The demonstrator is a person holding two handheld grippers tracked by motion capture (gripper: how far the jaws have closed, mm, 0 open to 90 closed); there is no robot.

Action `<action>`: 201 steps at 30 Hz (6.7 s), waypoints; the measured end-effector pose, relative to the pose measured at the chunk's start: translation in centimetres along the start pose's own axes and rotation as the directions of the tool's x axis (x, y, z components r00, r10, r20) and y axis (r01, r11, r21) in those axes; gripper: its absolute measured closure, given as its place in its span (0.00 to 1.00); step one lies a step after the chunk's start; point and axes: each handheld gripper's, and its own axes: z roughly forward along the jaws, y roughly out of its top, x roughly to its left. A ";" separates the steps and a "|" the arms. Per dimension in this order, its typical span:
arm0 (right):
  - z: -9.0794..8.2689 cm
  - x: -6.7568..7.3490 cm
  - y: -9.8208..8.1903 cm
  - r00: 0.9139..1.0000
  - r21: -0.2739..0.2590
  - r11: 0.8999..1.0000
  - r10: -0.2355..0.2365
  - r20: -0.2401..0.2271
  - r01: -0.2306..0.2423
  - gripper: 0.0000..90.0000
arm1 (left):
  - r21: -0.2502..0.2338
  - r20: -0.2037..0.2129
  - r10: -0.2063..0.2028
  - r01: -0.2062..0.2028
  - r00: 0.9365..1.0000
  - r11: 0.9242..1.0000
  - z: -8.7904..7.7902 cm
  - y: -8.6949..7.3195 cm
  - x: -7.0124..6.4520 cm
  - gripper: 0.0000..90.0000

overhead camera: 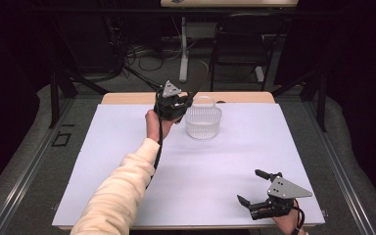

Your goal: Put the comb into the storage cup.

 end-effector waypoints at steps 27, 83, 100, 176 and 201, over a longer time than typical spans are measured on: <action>0.0 0.0 0.0 1.000 -0.009 1.000 -0.001 -0.003 0.001 0.00 | -0.051 0.036 -0.002 0.003 0.999 0.999 1.4 0.5 -0.7 0.80; 0.0 -0.1 0.1 1.000 -0.012 1.000 0.002 -0.009 -0.003 0.00 | -0.133 0.092 0.094 -0.082 0.991 0.988 4.4 1.0 -1.2 0.80; -0.1 -0.1 0.1 1.000 -0.012 1.000 0.001 -0.008 -0.001 0.00 | -0.126 0.124 0.111 -0.095 0.986 0.987 5.3 0.5 -0.9 0.80; 0.0 -0.2 0.0 1.000 -0.005 1.000 0.000 -0.007 0.000 0.00 | 0.007 0.219 0.151 -0.156 0.964 0.988 7.9 -2.5 -0.7 0.80; 0.0 -0.2 0.0 1.000 -0.002 1.000 0.004 -0.010 -0.004 0.00 | 0.073 0.223 0.181 -0.202 0.958 0.977 8.4 -2.7 -0.6 0.79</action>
